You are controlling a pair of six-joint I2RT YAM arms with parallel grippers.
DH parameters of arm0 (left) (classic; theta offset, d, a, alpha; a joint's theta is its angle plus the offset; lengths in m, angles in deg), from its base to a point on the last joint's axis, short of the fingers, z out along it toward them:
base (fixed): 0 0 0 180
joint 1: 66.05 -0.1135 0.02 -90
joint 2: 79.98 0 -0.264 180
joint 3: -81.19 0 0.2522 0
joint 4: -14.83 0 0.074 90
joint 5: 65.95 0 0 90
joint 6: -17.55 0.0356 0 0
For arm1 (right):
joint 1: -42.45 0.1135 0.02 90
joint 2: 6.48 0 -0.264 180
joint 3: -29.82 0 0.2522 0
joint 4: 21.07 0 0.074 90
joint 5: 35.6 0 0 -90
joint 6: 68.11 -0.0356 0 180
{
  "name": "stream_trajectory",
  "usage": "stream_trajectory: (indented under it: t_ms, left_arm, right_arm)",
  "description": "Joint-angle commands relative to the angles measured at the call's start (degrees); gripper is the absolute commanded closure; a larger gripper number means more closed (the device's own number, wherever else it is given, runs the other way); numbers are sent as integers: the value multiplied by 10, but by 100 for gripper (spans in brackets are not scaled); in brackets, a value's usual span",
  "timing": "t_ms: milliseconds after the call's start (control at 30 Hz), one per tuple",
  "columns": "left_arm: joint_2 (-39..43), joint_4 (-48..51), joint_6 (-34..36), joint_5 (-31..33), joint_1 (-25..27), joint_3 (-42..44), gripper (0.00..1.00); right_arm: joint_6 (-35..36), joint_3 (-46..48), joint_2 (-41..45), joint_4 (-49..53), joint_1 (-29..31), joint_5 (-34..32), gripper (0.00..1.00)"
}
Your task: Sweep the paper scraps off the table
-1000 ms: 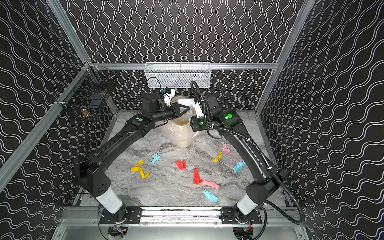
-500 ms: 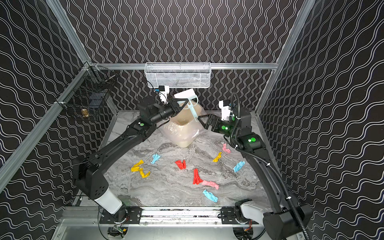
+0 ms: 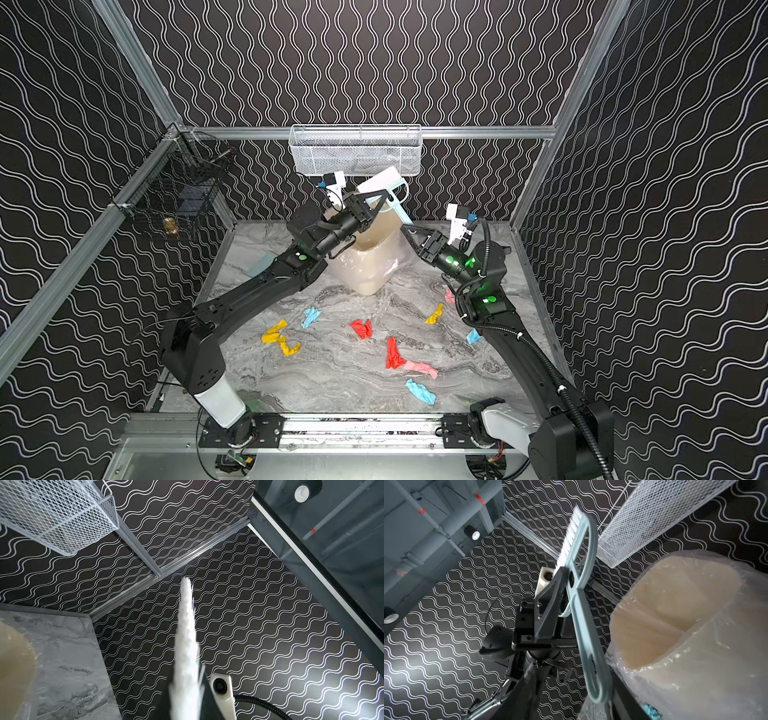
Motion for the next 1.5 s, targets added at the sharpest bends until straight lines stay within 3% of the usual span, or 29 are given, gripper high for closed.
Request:
stream_trajectory:
  t_ms: [0,700,933,1100,1200,1300,1400,1467]
  left_arm:
    - [1,-43,-10,13,4,4,100]
    - [-1,-43,-11,3,7,4,100]
    - [3,-44,-14,-1,7,10,100]
    - [10,-35,-8,-5,7,16,100]
    - [23,-12,7,-8,5,20,57]
    - [44,36,32,-10,0,22,27]
    - [70,94,58,-9,-12,28,3]
    - [91,148,75,-11,-26,33,1]
  right_arm:
    - [-41,10,0,-83,-1,-18,54]
    - [-57,13,-6,-103,-9,-19,79]
    - [-59,13,-2,-99,-10,-19,99]
    - [-64,14,-2,-99,-9,-18,100]
    - [-58,9,5,-86,-11,-24,100]
    - [-48,-2,12,-66,-24,-24,100]
    - [-33,-21,18,-34,-44,-14,100]
    - [-20,-35,24,-2,-62,-2,100]
